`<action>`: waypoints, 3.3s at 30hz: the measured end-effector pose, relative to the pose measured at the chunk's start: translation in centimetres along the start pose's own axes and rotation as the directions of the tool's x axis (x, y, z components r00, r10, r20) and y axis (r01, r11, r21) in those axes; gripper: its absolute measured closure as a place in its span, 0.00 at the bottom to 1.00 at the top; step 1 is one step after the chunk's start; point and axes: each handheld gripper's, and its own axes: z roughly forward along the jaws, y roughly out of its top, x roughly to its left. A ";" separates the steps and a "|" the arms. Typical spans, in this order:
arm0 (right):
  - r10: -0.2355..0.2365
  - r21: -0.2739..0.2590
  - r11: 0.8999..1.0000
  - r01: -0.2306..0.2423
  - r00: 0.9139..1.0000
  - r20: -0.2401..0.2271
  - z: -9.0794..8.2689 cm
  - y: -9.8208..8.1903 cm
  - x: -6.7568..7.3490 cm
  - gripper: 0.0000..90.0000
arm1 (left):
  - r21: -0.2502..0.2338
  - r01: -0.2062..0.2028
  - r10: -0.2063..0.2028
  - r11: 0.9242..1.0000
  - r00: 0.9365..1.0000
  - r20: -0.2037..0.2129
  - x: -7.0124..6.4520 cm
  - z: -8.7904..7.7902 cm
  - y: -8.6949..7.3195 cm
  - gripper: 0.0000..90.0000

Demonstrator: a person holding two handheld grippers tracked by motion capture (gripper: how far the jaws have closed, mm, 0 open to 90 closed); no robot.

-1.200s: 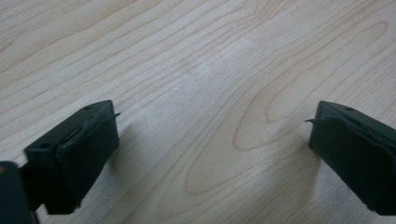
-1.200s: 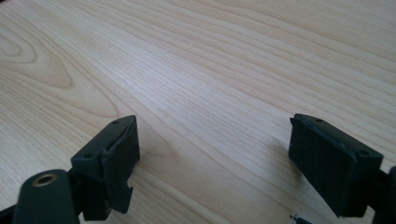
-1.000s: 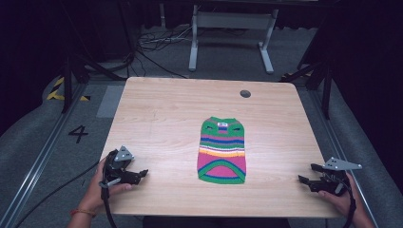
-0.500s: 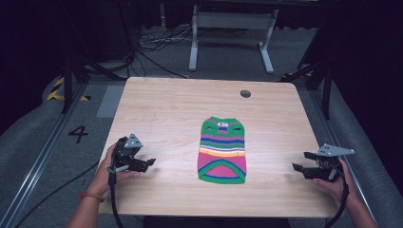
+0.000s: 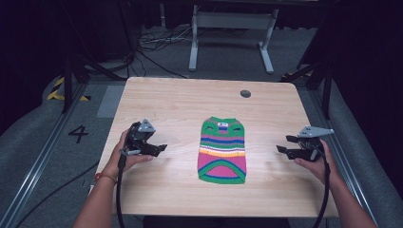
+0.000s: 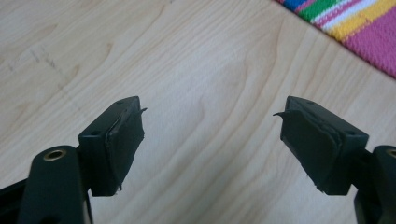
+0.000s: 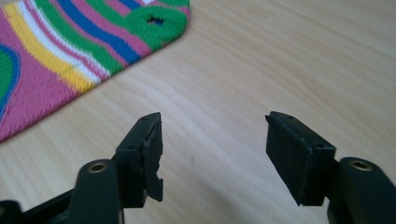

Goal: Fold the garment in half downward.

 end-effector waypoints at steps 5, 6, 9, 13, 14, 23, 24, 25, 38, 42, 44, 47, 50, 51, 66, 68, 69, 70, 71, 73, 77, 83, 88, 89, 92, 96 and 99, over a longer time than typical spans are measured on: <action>-0.003 -0.020 1.000 0.002 1.000 -0.024 1.8 2.2 0.0 0.48 | -0.005 -0.017 0.017 1.000 1.000 0.024 0.2 1.7 1.8 0.26; -0.006 -0.030 1.000 0.005 1.000 -0.030 2.2 2.8 0.0 0.49 | -0.017 -0.009 0.010 1.000 0.999 0.034 0.3 2.1 2.2 0.26; -0.006 -0.040 0.999 0.004 0.999 -0.044 3.5 4.0 0.2 0.51 | -0.035 -0.005 0.007 0.999 0.999 0.051 0.7 3.1 3.3 0.27; -0.022 -0.028 0.999 0.020 0.998 -0.066 4.9 5.0 0.6 0.57 | -0.039 0.001 0.001 0.999 0.998 0.058 0.9 3.9 4.5 0.30; -0.026 -0.024 0.999 0.025 0.997 -0.073 5.4 5.3 0.8 0.57 | -0.039 0.003 -0.001 0.999 0.998 0.060 1.0 4.2 5.0 0.30; -0.010 0.006 1.000 0.011 0.993 -0.115 10.3 7.8 1.6 0.66 | -0.048 0.019 -0.015 0.999 0.996 0.082 0.1 8.1 8.8 0.45; -0.008 0.022 1.000 0.011 0.994 -0.107 10.8 7.9 1.6 0.66 | -0.055 0.025 -0.020 0.998 0.995 0.094 0.1 8.3 9.2 0.46; -0.006 0.024 1.000 0.009 0.994 -0.106 11.2 8.0 1.5 0.66 | -0.070 0.043 -0.036 0.997 0.994 0.104 0.1 8.6 9.5 0.48; 0.039 0.042 0.998 -0.037 0.997 -0.071 13.9 9.5 1.0 0.69 | -0.042 0.091 -0.085 0.995 0.987 0.140 -0.4 12.6 12.4 0.56; 0.065 0.046 0.997 -0.062 0.996 -0.067 14.8 9.7 1.1 0.70 | -0.021 0.097 -0.094 0.995 0.988 0.123 -0.6 14.1 12.7 0.56; 0.062 0.059 0.997 -0.058 0.996 -0.066 15.1 9.7 1.2 0.71 | -0.005 0.100 -0.098 0.995 0.988 0.122 -0.6 14.6 12.6 0.56; 0.070 0.077 0.995 -0.065 0.996 -0.061 15.8 9.6 1.4 0.70 | -0.012 0.138 -0.135 0.990 0.982 0.134 -0.5 15.3 12.4 0.57; 0.089 0.088 0.992 -0.085 0.995 -0.047 16.3 9.5 1.6 0.69 | -0.019 0.162 -0.157 0.987 0.977 0.146 -0.7 15.8 12.2 0.62; 0.089 0.088 0.992 -0.085 0.995 -0.047 16.3 9.5 1.6 0.69 | -0.025 0.165 -0.159 0.986 0.975 0.152 -0.8 15.9 12.2 0.62; 0.068 0.085 0.994 -0.062 0.995 -0.073 16.1 9.8 2.5 0.94 | -0.075 0.148 -0.133 0.986 0.976 0.170 -1.9 15.2 12.0 0.92; 0.065 0.062 0.996 -0.060 0.995 -0.079 15.8 10.1 2.6 0.94 | -0.086 0.116 -0.104 0.989 0.985 0.138 -2.2 14.4 12.4 0.92; 0.065 0.062 0.996 -0.060 0.995 -0.079 15.8 10.1 2.6 0.94 | -0.086 0.116 -0.104 0.989 0.985 0.138 -2.2 14.4 12.4 0.92; 0.061 0.050 0.997 -0.057 0.995 -0.078 15.6 10.2 2.6 0.94 | -0.090 0.096 -0.084 0.991 0.988 0.126 -2.4 14.1 12.6 0.92; 0.054 0.038 0.998 -0.051 0.995 -0.087 15.3 10.4 2.7 0.94 | -0.092 0.074 -0.063 0.993 0.991 0.119 -2.5 13.8 12.8 0.93; 0.040 0.004 0.999 -0.039 0.994 -0.105 14.5 10.7 3.1 0.93 | -0.123 0.045 -0.031 0.991 0.993 0.115 -3.0 12.9 13.0 0.93; 0.001 -0.036 0.999 -0.005 0.992 -0.125 13.2 11.0 3.5 0.93 | -0.126 -0.007 0.019 0.992 0.995 0.099 -3.6 12.0 13.0 0.93; -0.056 -0.087 0.995 0.042 0.986 -0.158 11.3 11.0 4.2 0.93 | -0.198 -0.086 0.102 0.976 0.992 0.070 -4.8 10.1 12.2 0.93; -0.086 -0.127 0.990 0.063 0.980 -0.180 10.2 10.5 4.9 0.93 | -0.221 -0.123 0.144 0.967 0.986 0.081 -5.6 8.9 11.4 0.93; -0.090 -0.133 0.989 0.066 0.979 -0.185 10.1 10.4 5.1 0.93 | -0.221 -0.130 0.152 0.967 0.985 0.086 -5.9 8.7 11.3 0.93; -0.110 -0.136 0.987 0.085 0.975 -0.192 9.8 10.1 5.6 0.93 | -0.213 -0.155 0.176 0.965 0.981 0.085 -6.3 8.3 10.7 0.93; -0.127 -0.138 0.985 0.100 0.971 -0.203 9.1 10.0 6.0 0.93 | -0.218 -0.173 0.197 0.960 0.976 0.091 -6.3 7.6 10.1 0.93; -0.151 -0.151 0.981 0.120 0.964 -0.219 8.4 9.8 6.4 0.93 | -0.220 -0.193 0.218 0.956 0.972 0.094 -6.6 6.9 9.7 0.93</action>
